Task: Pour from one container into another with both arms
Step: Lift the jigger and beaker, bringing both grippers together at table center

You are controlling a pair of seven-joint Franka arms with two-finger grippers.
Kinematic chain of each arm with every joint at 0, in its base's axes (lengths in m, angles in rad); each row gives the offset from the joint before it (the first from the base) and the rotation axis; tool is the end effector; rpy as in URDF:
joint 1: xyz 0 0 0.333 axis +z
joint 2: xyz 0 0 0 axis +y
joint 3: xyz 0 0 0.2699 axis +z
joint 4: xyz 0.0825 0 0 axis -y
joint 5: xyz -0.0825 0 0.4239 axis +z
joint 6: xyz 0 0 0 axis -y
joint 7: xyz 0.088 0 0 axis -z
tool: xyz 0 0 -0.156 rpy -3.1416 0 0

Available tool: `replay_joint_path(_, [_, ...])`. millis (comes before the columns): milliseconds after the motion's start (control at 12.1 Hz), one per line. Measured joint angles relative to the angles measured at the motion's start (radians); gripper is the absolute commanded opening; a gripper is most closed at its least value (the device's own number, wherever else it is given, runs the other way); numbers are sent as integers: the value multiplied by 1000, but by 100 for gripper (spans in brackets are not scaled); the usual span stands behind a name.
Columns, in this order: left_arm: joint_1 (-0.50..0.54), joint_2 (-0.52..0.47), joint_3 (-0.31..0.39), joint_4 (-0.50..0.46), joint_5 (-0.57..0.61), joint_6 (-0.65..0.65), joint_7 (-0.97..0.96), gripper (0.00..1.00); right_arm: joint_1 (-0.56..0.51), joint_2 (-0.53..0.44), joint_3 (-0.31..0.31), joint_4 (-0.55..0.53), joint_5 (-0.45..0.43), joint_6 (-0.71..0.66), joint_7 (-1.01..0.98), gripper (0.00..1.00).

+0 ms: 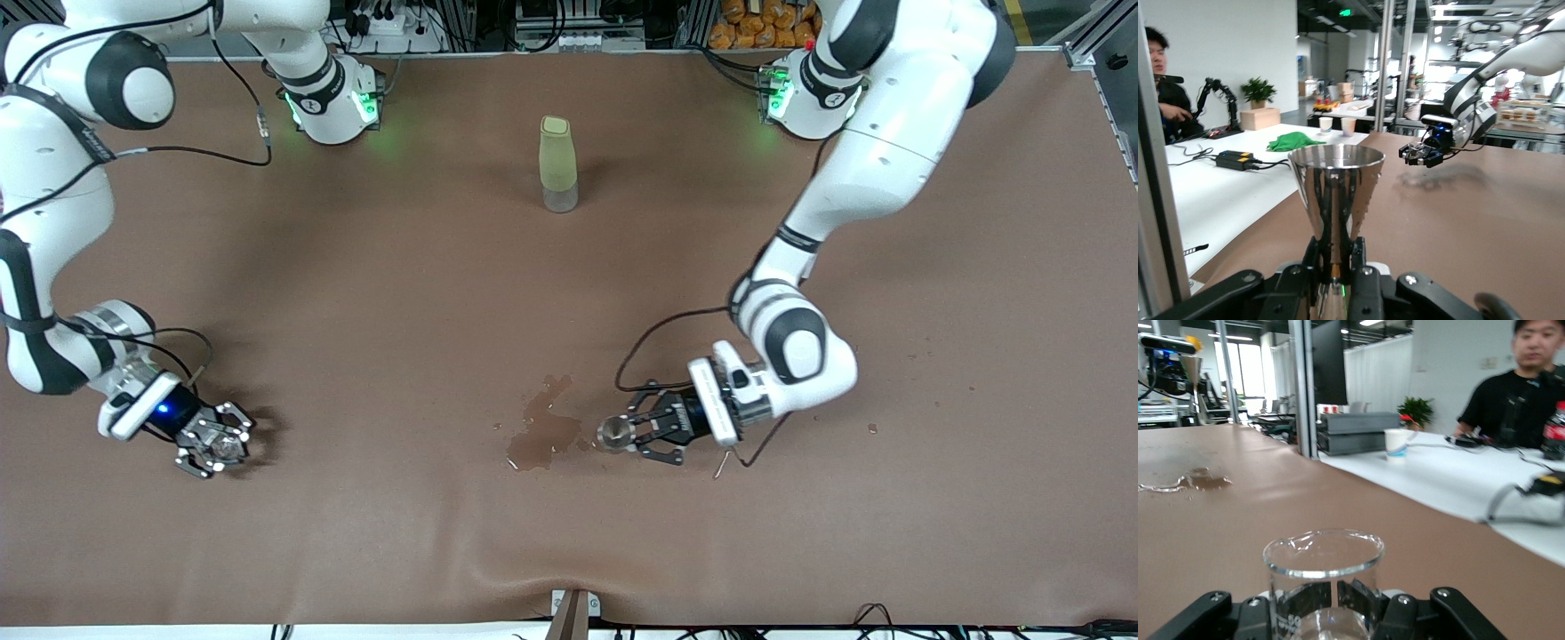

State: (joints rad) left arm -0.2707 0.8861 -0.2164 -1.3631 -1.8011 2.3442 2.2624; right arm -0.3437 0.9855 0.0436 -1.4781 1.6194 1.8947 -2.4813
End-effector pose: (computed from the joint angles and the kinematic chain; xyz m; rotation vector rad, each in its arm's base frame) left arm 0.6901 -0.3850 0.1588 1.6154 -1.0988 1.2819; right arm 0.6949 -0.0926 0.0398 -1.7733 -1.0124 -1.4949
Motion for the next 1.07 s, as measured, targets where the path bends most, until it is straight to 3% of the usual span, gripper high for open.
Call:
replay_joint_path(248, [-90, 1, 14, 53, -7, 112, -67, 0, 125, -23, 2, 41, 52, 51, 56, 0])
replay_joint_path(661, [-191, 6, 23, 87, -19, 213, -53, 0, 289, -104, 4, 83, 66, 178, 344, 0])
replay_joint_path(1075, [-216, 8, 24, 110, -180, 217, 105, 0, 428, -183, 4, 123, 67, 257, 591, 0])
